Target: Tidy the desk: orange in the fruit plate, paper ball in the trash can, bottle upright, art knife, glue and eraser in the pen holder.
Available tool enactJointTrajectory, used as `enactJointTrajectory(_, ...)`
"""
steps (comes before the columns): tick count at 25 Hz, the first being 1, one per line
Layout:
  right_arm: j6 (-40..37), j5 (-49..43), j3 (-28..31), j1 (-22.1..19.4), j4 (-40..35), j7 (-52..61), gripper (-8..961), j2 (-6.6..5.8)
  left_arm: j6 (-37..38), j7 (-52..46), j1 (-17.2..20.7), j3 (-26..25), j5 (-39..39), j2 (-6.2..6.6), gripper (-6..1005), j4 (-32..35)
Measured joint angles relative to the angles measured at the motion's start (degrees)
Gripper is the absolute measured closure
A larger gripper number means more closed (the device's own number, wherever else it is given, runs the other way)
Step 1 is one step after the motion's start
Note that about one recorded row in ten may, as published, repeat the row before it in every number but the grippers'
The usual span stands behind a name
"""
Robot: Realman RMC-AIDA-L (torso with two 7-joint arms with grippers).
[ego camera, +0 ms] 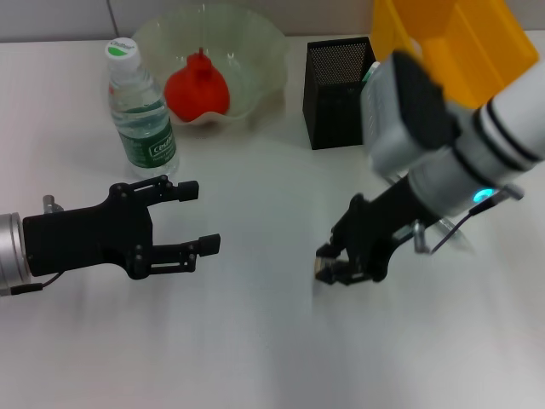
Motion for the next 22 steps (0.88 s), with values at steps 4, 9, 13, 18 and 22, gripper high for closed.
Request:
enactJointTrajectory(4, -3.45, -0.57, 7.54, 0.0, -4.67, 2.69, 692, -0.12, 0.07, 0.14, 0.12, 0.0, -0.03, 0.0, 161, 0.0)
enactJointTrajectory(9, -3.53, -0.83, 17.02, 0.93, -8.84, 8.81, 694, -0.91, 0.1, 0.37, 0.15, 0.0, 0.0, -0.02, 161, 0.0)
enactJointTrajectory(13, 0.21, -0.86, 22.92, 1.26, -11.49, 13.83, 693, -1.41, 0.1, 0.45, 0.1, 0.0, 0.02, -0.12, 161, -0.01)
enactJointTrajectory(18, 6.95, -3.32, 23.79, 2.62, -10.39, 17.04, 693, -1.6, 0.1, 0.47, 0.02, 0.09, 0.04, -0.22, 161, 0.0)
enactJointTrajectory(22, 11.68, -9.4, 23.39, 4.55, -8.73, 19.08, 694, -0.13, 0.18, 0.48, 0.0, 0.09, 0.0, -0.28, 161, 0.0)
